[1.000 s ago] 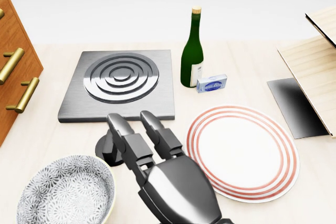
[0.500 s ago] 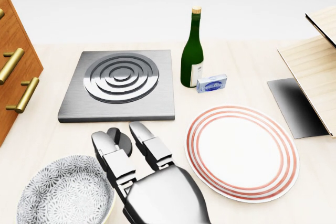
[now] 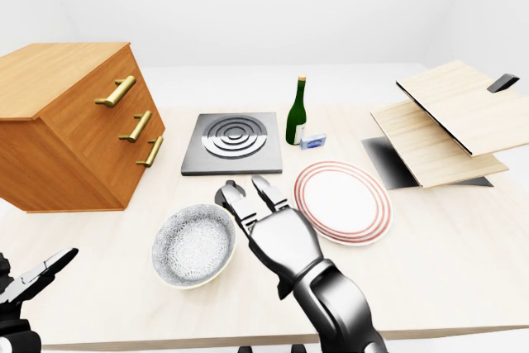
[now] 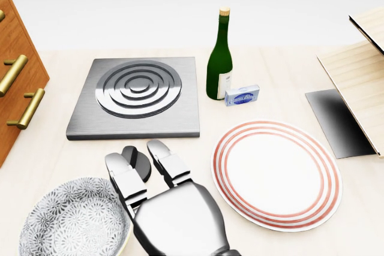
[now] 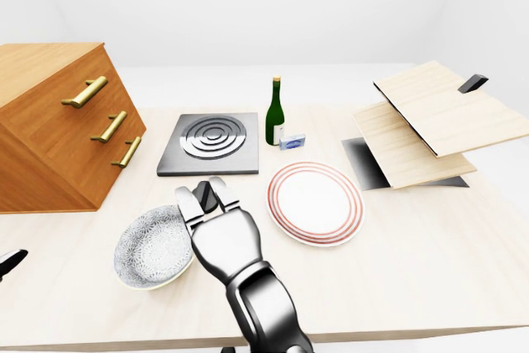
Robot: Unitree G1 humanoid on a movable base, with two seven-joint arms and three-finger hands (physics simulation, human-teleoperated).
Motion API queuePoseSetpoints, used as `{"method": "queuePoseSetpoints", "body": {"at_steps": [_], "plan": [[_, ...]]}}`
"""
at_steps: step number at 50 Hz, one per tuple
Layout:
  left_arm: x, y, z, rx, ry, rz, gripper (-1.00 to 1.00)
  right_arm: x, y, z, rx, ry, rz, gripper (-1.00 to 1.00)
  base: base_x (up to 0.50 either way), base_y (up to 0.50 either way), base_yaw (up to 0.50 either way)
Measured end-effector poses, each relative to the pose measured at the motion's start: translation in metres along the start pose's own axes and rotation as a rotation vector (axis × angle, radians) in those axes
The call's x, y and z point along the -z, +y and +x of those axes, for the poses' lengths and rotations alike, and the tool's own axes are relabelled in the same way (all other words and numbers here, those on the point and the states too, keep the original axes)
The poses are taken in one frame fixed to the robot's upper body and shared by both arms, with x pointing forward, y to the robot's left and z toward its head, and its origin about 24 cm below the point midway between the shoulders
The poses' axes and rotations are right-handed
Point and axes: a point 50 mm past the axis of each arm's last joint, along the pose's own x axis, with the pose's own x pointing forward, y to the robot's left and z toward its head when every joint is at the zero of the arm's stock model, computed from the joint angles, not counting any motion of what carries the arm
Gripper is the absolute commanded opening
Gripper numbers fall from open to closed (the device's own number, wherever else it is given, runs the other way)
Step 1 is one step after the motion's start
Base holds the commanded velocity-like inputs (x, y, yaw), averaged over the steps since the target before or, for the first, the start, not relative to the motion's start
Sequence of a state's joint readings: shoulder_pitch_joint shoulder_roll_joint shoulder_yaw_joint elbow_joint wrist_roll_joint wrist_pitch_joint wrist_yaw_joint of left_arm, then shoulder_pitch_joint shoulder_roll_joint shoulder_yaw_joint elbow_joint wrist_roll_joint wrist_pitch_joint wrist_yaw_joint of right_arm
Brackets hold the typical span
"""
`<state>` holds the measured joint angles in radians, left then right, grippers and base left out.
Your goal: Pick up the akita bowl and put it on the plate.
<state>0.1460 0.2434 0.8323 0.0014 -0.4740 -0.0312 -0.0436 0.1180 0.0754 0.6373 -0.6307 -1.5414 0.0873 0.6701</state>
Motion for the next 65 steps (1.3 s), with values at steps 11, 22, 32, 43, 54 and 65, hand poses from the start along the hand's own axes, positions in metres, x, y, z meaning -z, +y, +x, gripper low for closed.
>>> {"method": "queuePoseSetpoints", "body": {"at_steps": [11, 22, 32, 43, 54, 65], "plan": [[-0.001, 0.0, 0.0, 0.002, -0.001, 0.0, 1.0, -0.003, 0.0, 0.006, -0.021, 0.021, -0.032, 0.99, 0.0, 0.0, 0.0], [-0.001, -0.001, 0.0, 0.003, -0.002, 0.0, 1.0, -0.008, 0.004, 0.009, -0.037, 0.018, -0.055, 0.99, 0.0, 0.0, 0.0], [-0.002, -0.001, -0.001, 0.003, -0.002, -0.001, 1.0, -0.013, 0.008, 0.011, -0.058, 0.006, -0.065, 0.99, 0.0, 0.0, 0.0], [-0.003, -0.001, -0.001, 0.004, -0.003, -0.001, 1.0, -0.016, 0.013, 0.014, -0.084, -0.008, -0.071, 0.99, 0.0, 0.0, 0.0], [-0.003, -0.002, -0.001, 0.004, -0.003, -0.001, 1.0, -0.022, 0.019, 0.016, -0.109, -0.024, -0.082, 0.99, 0.0, 0.0, 0.0], [-0.002, -0.002, 0.0, 0.004, -0.003, -0.002, 1.0, -0.025, 0.023, 0.018, -0.129, -0.035, -0.089, 0.99, 0.0, 0.0, 0.0]]}}
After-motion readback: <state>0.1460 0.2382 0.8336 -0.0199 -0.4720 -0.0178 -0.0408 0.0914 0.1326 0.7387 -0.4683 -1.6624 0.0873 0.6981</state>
